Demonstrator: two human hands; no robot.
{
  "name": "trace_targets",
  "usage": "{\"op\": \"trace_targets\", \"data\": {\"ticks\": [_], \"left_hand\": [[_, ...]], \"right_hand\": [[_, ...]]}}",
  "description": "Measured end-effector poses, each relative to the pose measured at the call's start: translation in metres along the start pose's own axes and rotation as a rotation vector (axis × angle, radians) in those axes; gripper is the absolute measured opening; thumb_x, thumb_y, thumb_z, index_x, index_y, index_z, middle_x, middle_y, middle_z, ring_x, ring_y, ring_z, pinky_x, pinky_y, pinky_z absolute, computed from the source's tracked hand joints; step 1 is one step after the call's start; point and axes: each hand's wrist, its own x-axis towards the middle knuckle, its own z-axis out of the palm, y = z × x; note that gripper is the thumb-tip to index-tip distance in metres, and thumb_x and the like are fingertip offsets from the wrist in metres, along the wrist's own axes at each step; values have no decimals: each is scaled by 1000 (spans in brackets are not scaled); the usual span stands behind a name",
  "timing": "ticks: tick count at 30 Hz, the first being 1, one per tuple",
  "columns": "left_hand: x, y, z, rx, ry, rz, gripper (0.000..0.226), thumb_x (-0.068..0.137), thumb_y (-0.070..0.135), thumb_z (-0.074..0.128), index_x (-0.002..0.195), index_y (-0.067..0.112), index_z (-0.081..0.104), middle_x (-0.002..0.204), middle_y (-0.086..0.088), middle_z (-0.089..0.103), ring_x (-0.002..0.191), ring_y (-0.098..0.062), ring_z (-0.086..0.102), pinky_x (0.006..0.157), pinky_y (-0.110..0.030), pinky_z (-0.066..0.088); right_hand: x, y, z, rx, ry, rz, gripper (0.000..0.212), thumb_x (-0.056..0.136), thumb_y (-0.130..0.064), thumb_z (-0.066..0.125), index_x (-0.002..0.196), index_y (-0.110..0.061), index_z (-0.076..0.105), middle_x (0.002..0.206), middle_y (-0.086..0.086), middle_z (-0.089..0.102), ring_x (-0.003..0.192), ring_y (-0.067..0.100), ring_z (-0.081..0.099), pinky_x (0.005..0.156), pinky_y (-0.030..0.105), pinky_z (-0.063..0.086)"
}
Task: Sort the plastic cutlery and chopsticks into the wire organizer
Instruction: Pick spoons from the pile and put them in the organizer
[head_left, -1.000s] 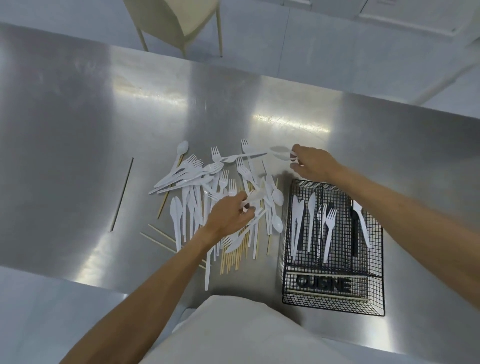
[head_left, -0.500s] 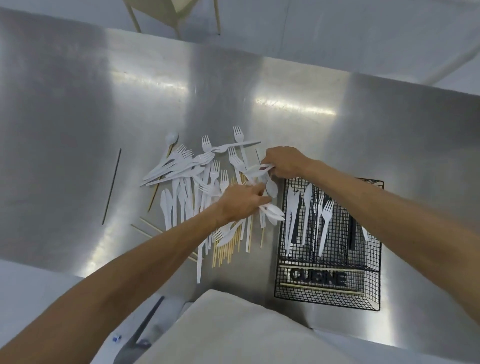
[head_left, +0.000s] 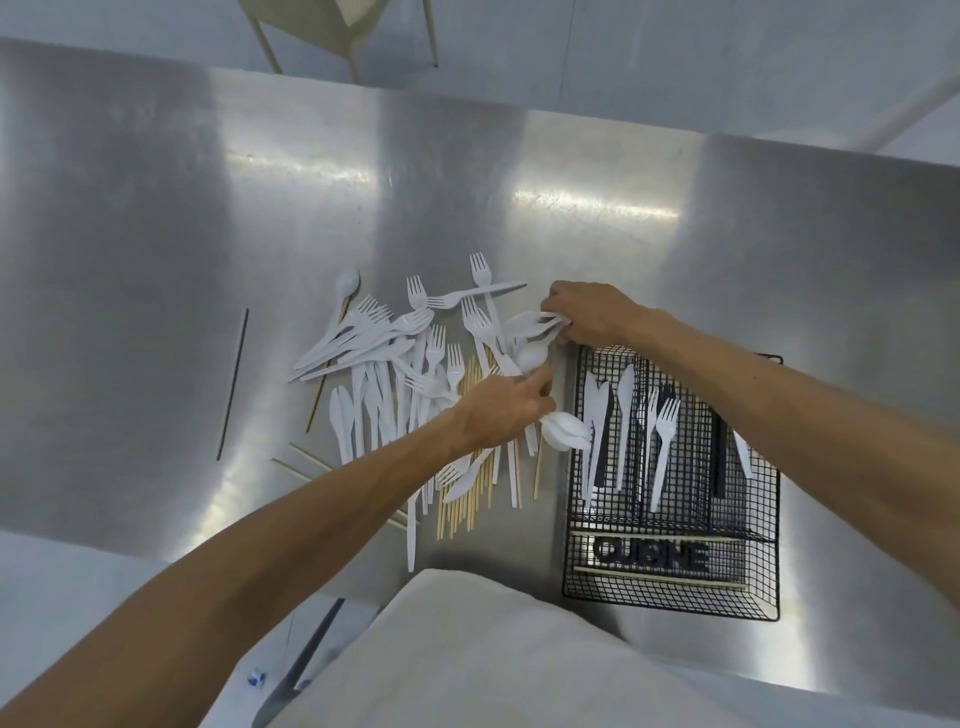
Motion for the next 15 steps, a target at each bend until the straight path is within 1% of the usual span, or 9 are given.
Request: {"op": "trace_targets", "data": {"ticks": [3, 5, 7, 8, 9, 10, 12, 13, 15], "left_hand": [[-7, 2, -1, -2, 63, -16, 21, 89, 5, 66, 111, 6, 67, 105, -11, 62, 75, -26, 67, 52, -38, 57], [-12, 5, -5, -7, 102, -42, 24, 93, 6, 59, 117, 9, 64, 104, -9, 65, 83, -26, 67, 57, -40, 57], [-21, 8, -10, -38, 153, -70, 25, 93, 6, 58, 117, 9, 64, 101, -9, 69, 85, -27, 66, 60, -40, 57], [-26, 10, -12, -57, 182, -81, 24, 91, 7, 60, 115, 8, 65, 99, -9, 71, 85, -27, 66, 61, -40, 57], [-32, 11, -13, -76, 213, -97, 22, 90, 9, 64, 112, 7, 67, 96, -10, 73, 83, -27, 67, 61, -38, 57], [-38, 11, -14, -88, 241, -118, 21, 89, 12, 66, 109, 7, 68, 95, -9, 74, 83, -27, 67, 61, -36, 55], [-52, 11, -15, -99, 289, -174, 20, 92, 17, 65, 110, 8, 69, 96, -8, 74, 85, -26, 66, 62, -34, 53], [-60, 10, -14, -107, 307, -205, 22, 94, 19, 63, 112, 8, 69, 98, -8, 74, 87, -26, 64, 63, -35, 52], [-80, 6, -13, -122, 338, -270, 25, 95, 20, 61, 116, 8, 67, 100, -9, 73, 89, -27, 62, 63, -37, 53]], "right_hand": [[-5, 4, -11, 20, 22, 41, 19, 88, -20, 70, 103, -16, 60, 101, 5, 65, 97, 27, 58, 73, 38, 45], [-10, 6, -19, 40, 53, 71, 19, 91, -21, 67, 108, -17, 59, 102, 6, 66, 101, 28, 57, 73, 38, 45], [-17, 6, -24, 61, 78, 95, 26, 95, -23, 62, 120, -14, 59, 107, 9, 66, 107, 30, 53, 76, 39, 44], [-21, 6, -26, 71, 85, 98, 26, 97, -22, 60, 120, -10, 60, 107, 11, 66, 108, 31, 51, 78, 41, 44], [-25, 5, -26, 80, 88, 98, 22, 98, -21, 59, 113, -6, 61, 102, 12, 66, 107, 32, 50, 79, 42, 44], [-29, 4, -25, 94, 90, 96, 19, 99, -20, 57, 105, -3, 60, 93, 11, 65, 105, 33, 48, 79, 42, 43], [-38, -1, -23, 140, 98, 101, 18, 102, -18, 53, 94, -1, 56, 77, 4, 54, 98, 34, 50, 72, 39, 40], [-42, -4, -22, 162, 108, 104, 19, 103, -18, 51, 92, -2, 54, 73, 1, 50, 90, 34, 52, 66, 36, 39], [-50, -12, -18, 203, 127, 118, 19, 106, -20, 47, 92, -7, 48, 71, 0, 48, 73, 31, 53, 56, 33, 34]]}}
